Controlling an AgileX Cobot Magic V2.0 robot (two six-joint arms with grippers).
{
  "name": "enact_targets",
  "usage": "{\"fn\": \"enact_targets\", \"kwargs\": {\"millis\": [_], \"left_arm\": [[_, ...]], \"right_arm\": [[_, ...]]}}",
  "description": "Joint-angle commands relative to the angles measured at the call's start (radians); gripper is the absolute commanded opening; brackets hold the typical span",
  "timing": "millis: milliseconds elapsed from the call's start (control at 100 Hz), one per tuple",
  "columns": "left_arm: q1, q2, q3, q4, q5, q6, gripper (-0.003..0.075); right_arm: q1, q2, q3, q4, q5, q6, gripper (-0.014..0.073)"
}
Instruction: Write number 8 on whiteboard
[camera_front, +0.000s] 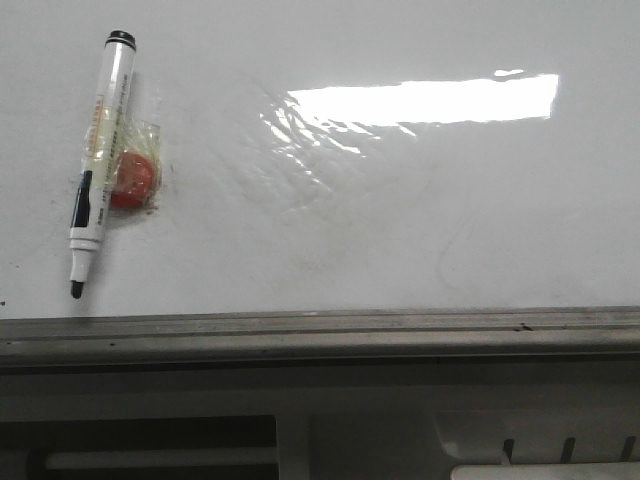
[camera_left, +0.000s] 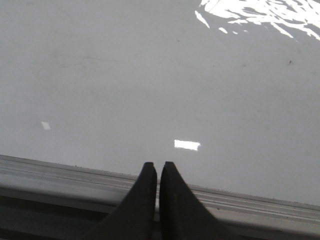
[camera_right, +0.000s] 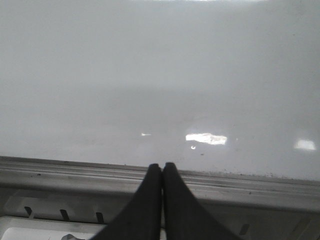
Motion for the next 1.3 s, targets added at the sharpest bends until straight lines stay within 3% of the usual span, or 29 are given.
{"fn": "enact_targets", "kwargs": {"millis": [0, 1290], "left_arm": [[0.001, -0.031, 0.032, 0.006, -0.040, -0.012, -0.0020], [0.001, -0.031, 0.032, 0.014, -0.043, -0.012, -0.0020]], "right_arm": [[-0.007, -0.023, 0.013, -0.019, -0.025, -0.007, -0.0063], [-0.007, -0.023, 0.013, -0.019, -0.070, -0.007, -0.0063]]}}
